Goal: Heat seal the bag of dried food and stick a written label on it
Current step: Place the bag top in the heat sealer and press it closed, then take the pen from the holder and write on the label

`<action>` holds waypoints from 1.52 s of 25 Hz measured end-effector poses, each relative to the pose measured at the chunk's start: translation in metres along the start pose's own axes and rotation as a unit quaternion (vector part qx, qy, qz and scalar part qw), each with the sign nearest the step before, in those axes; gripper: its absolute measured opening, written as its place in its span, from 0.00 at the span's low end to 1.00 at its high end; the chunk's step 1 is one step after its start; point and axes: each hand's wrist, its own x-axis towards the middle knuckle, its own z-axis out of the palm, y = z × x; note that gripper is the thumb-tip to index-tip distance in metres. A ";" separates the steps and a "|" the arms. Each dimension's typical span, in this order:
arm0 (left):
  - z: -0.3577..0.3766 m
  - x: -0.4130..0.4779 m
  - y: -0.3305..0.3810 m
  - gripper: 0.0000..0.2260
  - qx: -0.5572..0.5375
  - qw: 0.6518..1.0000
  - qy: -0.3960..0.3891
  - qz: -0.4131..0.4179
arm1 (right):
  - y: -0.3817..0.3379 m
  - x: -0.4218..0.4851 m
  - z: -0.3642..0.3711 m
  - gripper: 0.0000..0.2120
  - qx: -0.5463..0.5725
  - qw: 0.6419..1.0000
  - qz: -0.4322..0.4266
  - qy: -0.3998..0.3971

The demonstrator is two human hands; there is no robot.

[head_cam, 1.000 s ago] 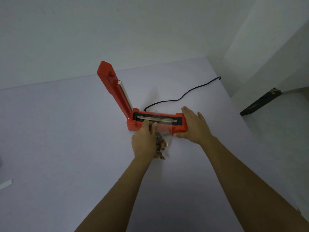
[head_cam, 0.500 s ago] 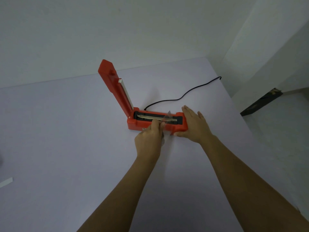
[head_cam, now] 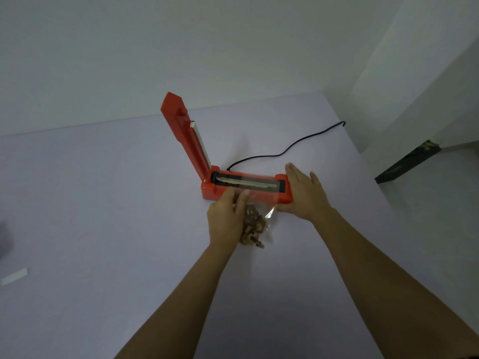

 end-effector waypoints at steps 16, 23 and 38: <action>-0.168 -0.060 -0.130 0.09 -0.104 0.981 0.049 -0.158 | -0.244 -0.099 0.084 0.03 0.582 0.809 0.079 -0.018; -0.217 -0.085 -0.193 0.10 -0.118 0.967 -0.026 -0.223 | -0.298 -0.112 0.129 0.02 0.584 0.797 0.143 -0.054; -0.216 -0.075 -0.205 0.14 0.124 0.984 0.010 -0.131 | -0.303 -0.104 0.145 0.15 0.354 0.931 0.076 0.039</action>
